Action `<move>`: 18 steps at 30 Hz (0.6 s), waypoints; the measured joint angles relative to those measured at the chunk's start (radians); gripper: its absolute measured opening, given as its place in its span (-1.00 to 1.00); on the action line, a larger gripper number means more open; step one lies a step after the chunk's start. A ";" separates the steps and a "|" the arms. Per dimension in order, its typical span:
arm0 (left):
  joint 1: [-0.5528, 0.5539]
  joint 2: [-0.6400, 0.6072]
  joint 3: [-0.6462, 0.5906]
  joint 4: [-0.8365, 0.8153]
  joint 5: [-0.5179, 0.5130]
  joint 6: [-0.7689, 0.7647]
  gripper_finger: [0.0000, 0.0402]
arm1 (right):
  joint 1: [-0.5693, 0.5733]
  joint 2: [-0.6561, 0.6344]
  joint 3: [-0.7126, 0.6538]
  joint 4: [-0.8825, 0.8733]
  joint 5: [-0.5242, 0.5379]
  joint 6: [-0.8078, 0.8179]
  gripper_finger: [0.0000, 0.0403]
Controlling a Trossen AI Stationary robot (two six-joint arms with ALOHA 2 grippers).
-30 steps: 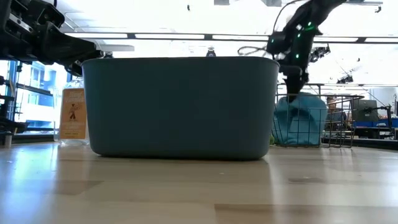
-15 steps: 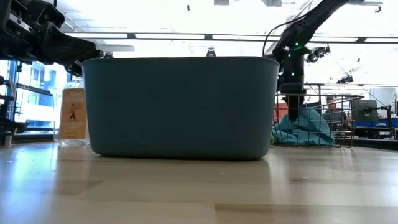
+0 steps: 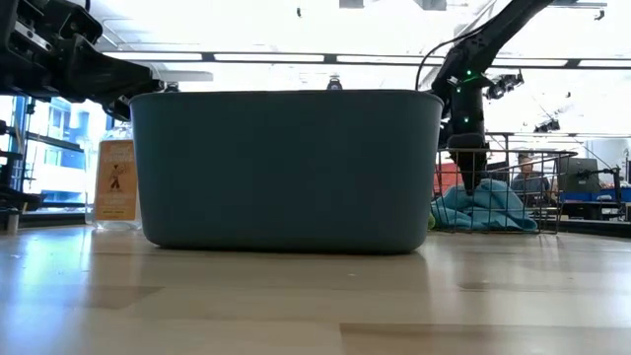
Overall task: Sort microfiber towel by color & place in baskets
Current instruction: Put the blue microfiber cloth into the gold wire basket
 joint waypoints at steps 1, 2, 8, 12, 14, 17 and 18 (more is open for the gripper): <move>0.000 0.000 0.000 0.000 0.000 0.000 -1.00 | 0.000 0.000 0.003 -0.013 0.011 -0.018 0.20; 0.000 0.000 0.000 0.000 0.000 0.000 -1.00 | 0.000 0.000 0.009 -0.027 0.020 -0.025 0.28; 0.000 0.000 0.000 0.000 0.000 0.000 -1.00 | -0.001 -0.001 0.117 -0.078 0.029 -0.022 0.48; 0.000 0.000 0.000 0.000 0.000 0.000 -1.00 | -0.001 -0.001 0.231 -0.118 0.029 -0.022 0.49; 0.000 0.000 0.000 0.000 0.000 0.000 -1.00 | -0.001 -0.001 0.296 -0.141 0.029 -0.022 0.49; 0.000 0.000 0.000 0.000 0.000 0.000 -1.00 | -0.001 -0.001 0.400 -0.193 -0.001 -0.022 0.49; 0.000 0.000 0.000 0.000 0.000 0.000 -1.00 | -0.001 -0.001 0.434 -0.211 -0.023 -0.022 0.49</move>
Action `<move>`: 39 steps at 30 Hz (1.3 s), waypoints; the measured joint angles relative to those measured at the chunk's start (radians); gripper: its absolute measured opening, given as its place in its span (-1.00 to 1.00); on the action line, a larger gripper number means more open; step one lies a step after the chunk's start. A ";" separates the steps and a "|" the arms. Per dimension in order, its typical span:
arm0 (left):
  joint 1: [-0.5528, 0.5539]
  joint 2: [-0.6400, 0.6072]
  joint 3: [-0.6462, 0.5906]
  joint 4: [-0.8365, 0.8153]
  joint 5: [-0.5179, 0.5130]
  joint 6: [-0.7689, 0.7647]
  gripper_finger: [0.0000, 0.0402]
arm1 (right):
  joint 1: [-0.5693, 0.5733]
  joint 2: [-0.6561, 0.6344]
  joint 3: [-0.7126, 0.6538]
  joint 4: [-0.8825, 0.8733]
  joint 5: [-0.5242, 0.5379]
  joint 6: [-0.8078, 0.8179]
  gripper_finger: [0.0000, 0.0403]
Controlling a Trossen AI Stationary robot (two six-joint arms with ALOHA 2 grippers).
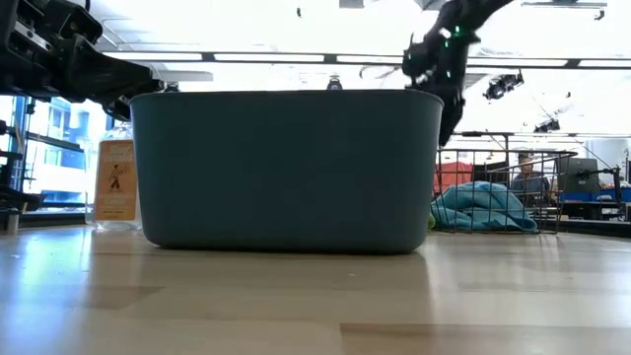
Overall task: Sort microfiber towel by color & place in baskets
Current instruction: Put the blue microfiber cloth into the gold wire basket
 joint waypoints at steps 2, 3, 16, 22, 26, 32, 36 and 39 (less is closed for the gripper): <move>0.000 0.000 0.000 0.000 0.000 0.000 -1.00 | 0.001 -0.001 0.065 -0.034 -0.066 0.009 0.49; 0.000 0.000 0.000 0.000 0.000 0.000 -1.00 | 0.002 -0.001 0.094 -0.053 -0.110 0.018 0.49; 0.000 0.000 0.000 0.000 0.000 0.000 -1.00 | 0.080 -0.013 0.217 -0.100 -0.689 0.098 0.49; 0.000 0.000 0.000 0.000 0.000 0.000 -1.00 | 0.208 -0.012 0.214 0.127 -0.686 0.187 0.49; 0.000 0.000 0.000 0.000 0.000 0.000 -1.00 | 0.299 -0.012 0.214 0.294 -0.684 0.244 0.49; 0.000 0.000 0.000 0.000 0.000 0.000 -1.00 | 0.435 -0.013 0.192 0.515 -0.584 0.321 0.49; 0.000 0.000 0.000 0.000 0.000 0.000 -1.00 | 0.496 -0.033 0.105 0.582 -0.491 0.346 0.49; 0.000 0.000 0.000 0.000 0.000 0.000 -1.00 | 0.510 -0.082 0.007 0.627 -0.474 0.385 0.49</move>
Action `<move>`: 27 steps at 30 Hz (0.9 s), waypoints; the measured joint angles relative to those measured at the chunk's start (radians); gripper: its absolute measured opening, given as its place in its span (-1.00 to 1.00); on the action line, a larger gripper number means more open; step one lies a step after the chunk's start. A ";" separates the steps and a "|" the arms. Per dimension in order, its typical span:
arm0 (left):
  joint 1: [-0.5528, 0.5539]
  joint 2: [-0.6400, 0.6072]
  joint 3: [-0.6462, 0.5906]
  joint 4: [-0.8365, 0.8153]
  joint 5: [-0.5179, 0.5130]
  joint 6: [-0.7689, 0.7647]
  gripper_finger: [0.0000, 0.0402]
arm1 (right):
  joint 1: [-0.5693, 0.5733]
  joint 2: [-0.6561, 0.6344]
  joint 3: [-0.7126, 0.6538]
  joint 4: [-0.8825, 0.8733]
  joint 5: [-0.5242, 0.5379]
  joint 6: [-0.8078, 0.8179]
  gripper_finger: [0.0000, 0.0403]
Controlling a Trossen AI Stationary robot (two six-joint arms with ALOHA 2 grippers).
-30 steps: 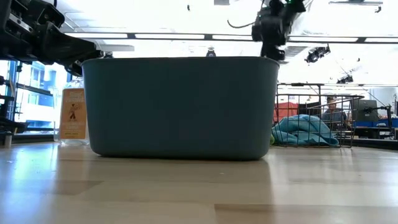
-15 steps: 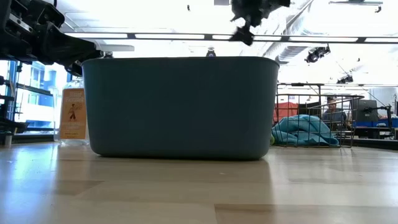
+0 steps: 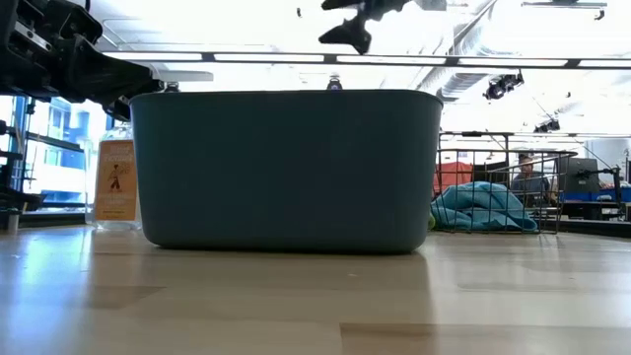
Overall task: Sort microfiber towel by color & place in baskets
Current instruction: Put the blue microfiber cloth into the gold wire basket
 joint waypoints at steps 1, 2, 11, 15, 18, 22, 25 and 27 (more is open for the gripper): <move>0.000 0.000 0.000 -0.001 0.000 0.000 -1.00 | 0.006 -0.021 -0.043 0.029 0.016 0.016 0.49; 0.000 0.000 0.000 0.000 0.000 0.000 -1.00 | 0.013 -0.047 -0.093 0.059 0.037 0.032 0.49; 0.000 0.000 0.000 0.000 0.000 0.000 -1.00 | 0.111 -0.384 -0.573 0.479 0.243 0.291 0.49; 0.000 0.000 0.000 0.000 0.000 0.000 -1.00 | 0.160 -0.486 -0.689 0.577 0.276 0.342 0.49; 0.000 0.000 0.000 0.000 0.000 0.000 -1.00 | 0.174 -0.519 -0.728 0.626 0.297 0.352 0.49; 0.000 0.000 0.000 0.000 0.000 0.000 -1.00 | 0.188 -0.525 -0.728 0.677 0.321 0.403 0.49; 0.000 0.000 0.000 0.000 0.000 0.000 -1.00 | 0.206 -0.513 -0.728 0.716 0.363 0.404 0.49; 0.000 0.000 0.000 0.000 0.000 0.000 -1.00 | 0.224 -0.511 -0.728 0.726 0.386 0.403 0.49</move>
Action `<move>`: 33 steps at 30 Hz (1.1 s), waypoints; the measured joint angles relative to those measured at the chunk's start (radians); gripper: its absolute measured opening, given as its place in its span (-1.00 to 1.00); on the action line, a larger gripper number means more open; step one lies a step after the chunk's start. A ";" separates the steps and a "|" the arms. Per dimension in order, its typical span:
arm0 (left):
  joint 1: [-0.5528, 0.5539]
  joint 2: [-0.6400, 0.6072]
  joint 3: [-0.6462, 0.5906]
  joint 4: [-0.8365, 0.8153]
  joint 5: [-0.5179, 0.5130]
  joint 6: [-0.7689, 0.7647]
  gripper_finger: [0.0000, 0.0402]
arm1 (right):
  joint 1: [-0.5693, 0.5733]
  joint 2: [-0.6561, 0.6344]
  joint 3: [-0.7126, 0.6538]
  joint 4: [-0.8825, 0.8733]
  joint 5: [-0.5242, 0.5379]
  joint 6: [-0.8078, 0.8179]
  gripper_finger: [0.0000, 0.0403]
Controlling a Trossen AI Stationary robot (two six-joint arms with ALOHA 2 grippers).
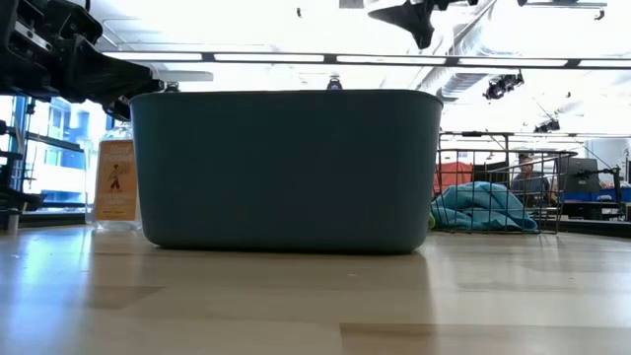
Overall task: Sort microfiber towel by color & place in baskets
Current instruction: Put the blue microfiber cloth into the gold wire basket
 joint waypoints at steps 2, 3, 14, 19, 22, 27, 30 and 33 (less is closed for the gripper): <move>0.000 0.000 0.000 0.000 0.000 0.000 -1.00 | 0.025 -0.001 0.001 -0.003 0.008 0.008 0.49; 0.000 0.000 0.000 0.000 0.000 0.000 -1.00 | 0.040 -0.005 0.001 -0.021 0.007 0.023 0.49; 0.000 0.000 0.000 0.000 0.000 0.000 -1.00 | 0.257 -0.019 0.074 -0.615 -0.076 0.218 0.49; 0.000 0.000 0.000 0.000 0.000 0.000 -1.00 | 0.367 0.017 0.223 -1.064 -0.059 0.235 0.48; 0.000 0.000 0.000 0.000 0.000 0.000 -1.00 | 0.424 0.027 0.261 -1.235 -0.086 0.309 0.48; 0.000 0.000 0.000 0.000 0.000 0.000 -1.00 | 0.538 0.028 0.230 -1.273 -0.162 0.454 0.48; 0.000 0.000 0.000 0.000 0.000 0.000 -1.00 | 0.619 0.035 0.199 -1.247 -0.181 0.522 0.48; 0.000 0.000 0.000 0.000 0.000 0.000 -1.00 | 0.700 0.054 0.185 -1.239 -0.158 0.580 0.48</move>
